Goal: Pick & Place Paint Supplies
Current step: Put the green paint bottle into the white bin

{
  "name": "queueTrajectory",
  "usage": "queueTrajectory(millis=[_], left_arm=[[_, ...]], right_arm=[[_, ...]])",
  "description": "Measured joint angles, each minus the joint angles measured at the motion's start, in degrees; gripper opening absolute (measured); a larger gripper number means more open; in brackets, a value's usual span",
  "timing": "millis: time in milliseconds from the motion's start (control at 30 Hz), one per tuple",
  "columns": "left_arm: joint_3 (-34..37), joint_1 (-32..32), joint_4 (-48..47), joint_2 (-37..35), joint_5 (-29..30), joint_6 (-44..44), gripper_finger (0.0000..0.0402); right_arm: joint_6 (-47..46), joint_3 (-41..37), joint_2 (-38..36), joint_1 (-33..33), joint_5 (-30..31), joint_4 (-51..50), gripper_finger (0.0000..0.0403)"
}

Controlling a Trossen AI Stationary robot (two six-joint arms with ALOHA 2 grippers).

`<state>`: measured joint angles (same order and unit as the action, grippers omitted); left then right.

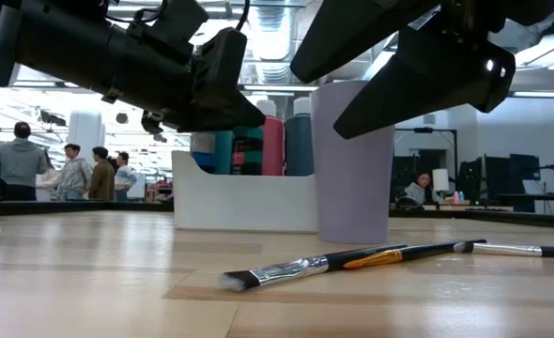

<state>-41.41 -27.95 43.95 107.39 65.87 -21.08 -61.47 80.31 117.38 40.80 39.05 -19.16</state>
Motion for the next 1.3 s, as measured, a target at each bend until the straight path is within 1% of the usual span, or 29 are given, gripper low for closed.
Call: queueTrajectory(millis=[367,467,533,633,900,1167,1300], left_arm=[[-0.34,0.21,1.00,1.01,-0.86,0.25,0.0087],[-1.36,-0.49,-0.51,1.61,-1.23,2.34,0.0087],[-1.78,-1.07,-0.89,1.71,-0.36,3.12,0.0087],[-2.33,-1.28,0.56,1.40,0.15,3.04,0.0087],[-2.27,-1.26,-0.06,1.42,0.54,1.99,0.0086],[-2.27,-1.19,-0.72,1.40,-1.43,1.59,0.0092],[-2.27,-1.19,-3.03,1.34,-1.73,0.58,0.0095]], right_arm=[[0.17,0.00,0.00,-0.04,0.00,0.06,0.0249],[0.43,0.00,0.00,-0.11,0.00,0.07,0.0249],[0.52,0.00,0.02,-0.11,0.00,0.04,0.0249],[0.55,0.00,0.02,-0.12,0.00,0.04,0.0249],[0.55,0.00,0.02,-0.13,-0.01,0.11,0.0249],[0.55,0.00,0.02,-0.11,-0.02,0.11,0.0249],[0.55,0.00,0.02,-0.11,-0.02,0.09,0.0249]])
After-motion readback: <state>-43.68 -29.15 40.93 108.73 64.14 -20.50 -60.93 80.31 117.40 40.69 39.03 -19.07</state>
